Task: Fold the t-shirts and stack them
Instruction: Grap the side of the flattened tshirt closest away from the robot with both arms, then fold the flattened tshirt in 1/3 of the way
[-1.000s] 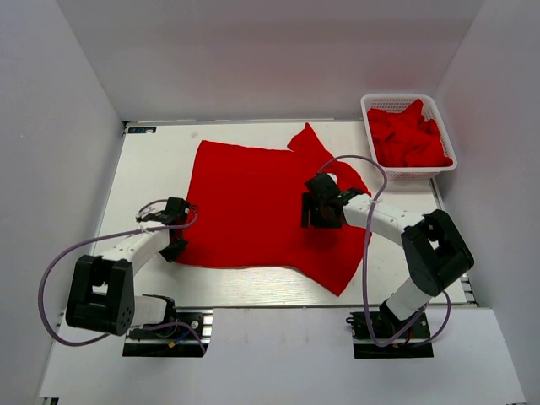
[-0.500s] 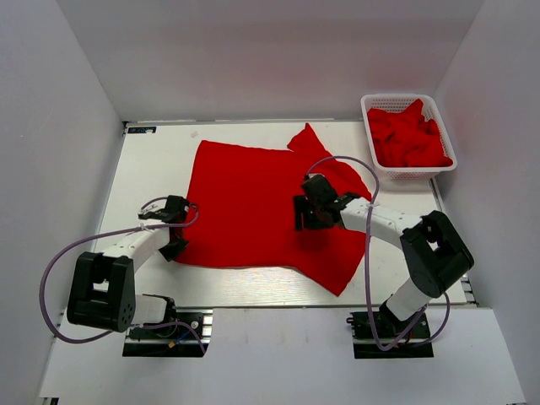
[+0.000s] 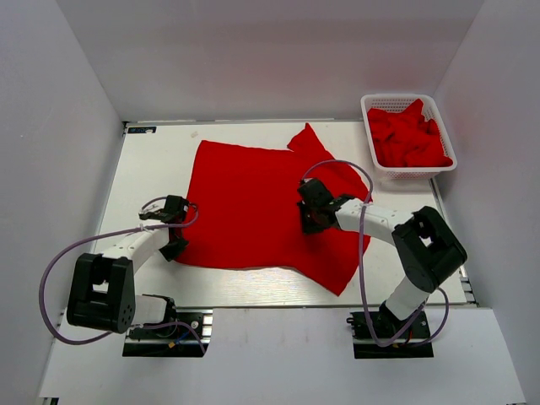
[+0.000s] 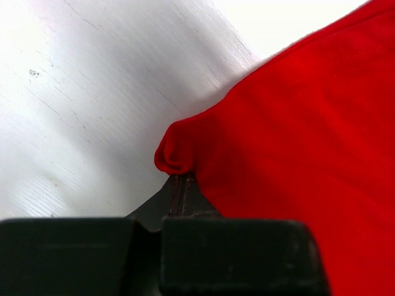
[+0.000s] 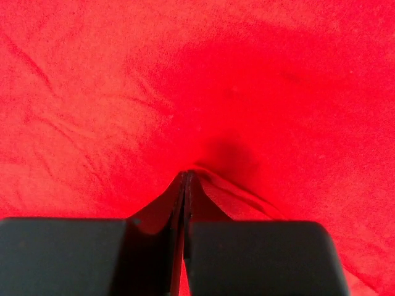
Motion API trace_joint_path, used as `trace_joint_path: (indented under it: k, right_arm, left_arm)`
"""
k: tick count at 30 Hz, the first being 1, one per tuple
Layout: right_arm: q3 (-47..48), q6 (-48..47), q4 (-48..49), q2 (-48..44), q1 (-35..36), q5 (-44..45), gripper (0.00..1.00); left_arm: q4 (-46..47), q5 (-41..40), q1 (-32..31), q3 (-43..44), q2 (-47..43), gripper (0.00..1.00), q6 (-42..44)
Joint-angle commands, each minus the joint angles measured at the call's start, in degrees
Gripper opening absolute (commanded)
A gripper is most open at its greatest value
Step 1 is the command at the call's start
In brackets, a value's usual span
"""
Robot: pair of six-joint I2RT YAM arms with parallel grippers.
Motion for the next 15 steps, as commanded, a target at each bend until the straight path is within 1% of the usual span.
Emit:
trace_joint_path:
  k: [1, 5, 7, 8, 10, 11, 15]
  right_arm:
    - [-1.0, -0.19, 1.9, -2.95, 0.88, 1.86, 0.0]
    - [-1.17, -0.53, 1.11, -6.91, 1.41, 5.38, 0.0]
    - [-1.87, -0.53, 1.37, -10.41, 1.5, 7.32, 0.0]
    - [-2.66, -0.28, 1.55, -11.39, 1.5, 9.59, 0.0]
    - [-3.98, 0.16, 2.34, -16.47, 1.58, 11.36, 0.0]
    - [-4.16, -0.01, 2.25, -17.45, 1.5, 13.89, 0.0]
    - [-3.81, -2.64, 2.69, -19.57, 1.5, 15.67, 0.0]
  left_arm:
    - [0.36, 1.91, 0.16, -0.33, -1.92, 0.0, 0.41]
    - [-0.17, 1.91, 0.16, 0.29, -3.41, 0.0, 0.93]
    - [-0.69, 1.91, 0.16, 1.69, -5.16, 0.0, 0.93]
    - [-0.69, 2.43, 0.16, 1.7, -5.17, 0.0, 0.93]
    - [-0.69, 3.05, 0.16, 3.53, -5.96, 0.0, 2.07]
    - [-0.17, 3.05, 0.16, 4.5, -6.66, 0.0, 2.08]
    - [0.89, 3.58, 0.16, 7.84, -5.71, 0.0, 3.48]
